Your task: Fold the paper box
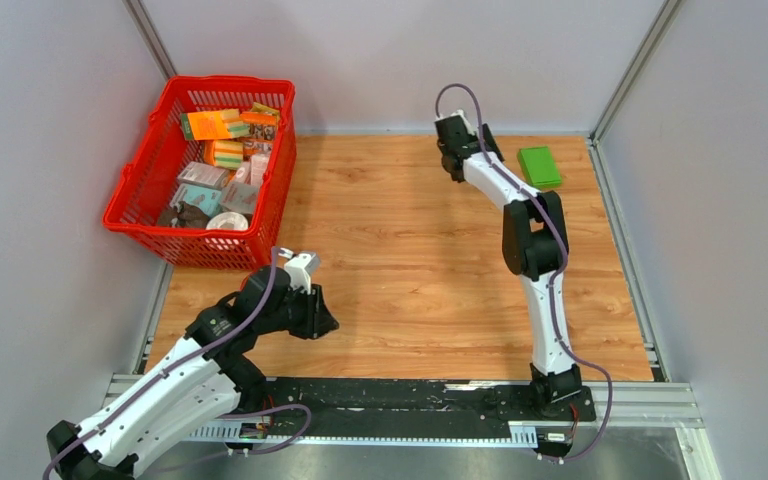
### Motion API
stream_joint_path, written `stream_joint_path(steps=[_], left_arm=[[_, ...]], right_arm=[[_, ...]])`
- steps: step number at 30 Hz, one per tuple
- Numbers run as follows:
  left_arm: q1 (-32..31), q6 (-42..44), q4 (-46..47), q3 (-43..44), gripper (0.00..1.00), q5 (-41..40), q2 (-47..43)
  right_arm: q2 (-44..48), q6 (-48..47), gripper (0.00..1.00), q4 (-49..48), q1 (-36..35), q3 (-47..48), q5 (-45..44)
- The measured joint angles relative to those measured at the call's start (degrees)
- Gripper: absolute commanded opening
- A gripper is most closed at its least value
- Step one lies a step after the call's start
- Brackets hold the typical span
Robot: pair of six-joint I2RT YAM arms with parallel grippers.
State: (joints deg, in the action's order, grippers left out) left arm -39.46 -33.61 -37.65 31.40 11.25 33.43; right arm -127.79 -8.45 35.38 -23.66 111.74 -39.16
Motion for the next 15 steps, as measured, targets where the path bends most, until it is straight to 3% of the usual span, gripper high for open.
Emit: stream_joint_path(steps=[2, 6, 9, 12, 15], left_arm=[[0.0, -0.2, -1.1, 1.0, 0.40, -0.7, -1.9], [0.0, -0.5, -3.0, 2.5, 0.40, -1.9, -5.3], [0.0, -0.5, -5.6, 5.6, 0.41, -3.1, -6.5], [0.0, 0.1, -8.9, 11.3, 0.42, -4.7, -7.2], [0.0, 3.1, -11.7, 19.8, 0.43, -6.9, -7.7]], right_arm=[[11.2, 7.3, 0.85, 1.9, -5.4, -8.3, 4.0], [43.2, 20.8, 0.86, 0.1, -19.2, -33.2, 13.9], [65.2, 27.5, 0.87, 1.1, -22.6, -46.2, 18.7], [78.5, 30.7, 0.92, 6.4, -20.3, -48.3, 17.7], [88.4, 31.5, 1.00, 12.7, -19.9, -44.6, 15.8]])
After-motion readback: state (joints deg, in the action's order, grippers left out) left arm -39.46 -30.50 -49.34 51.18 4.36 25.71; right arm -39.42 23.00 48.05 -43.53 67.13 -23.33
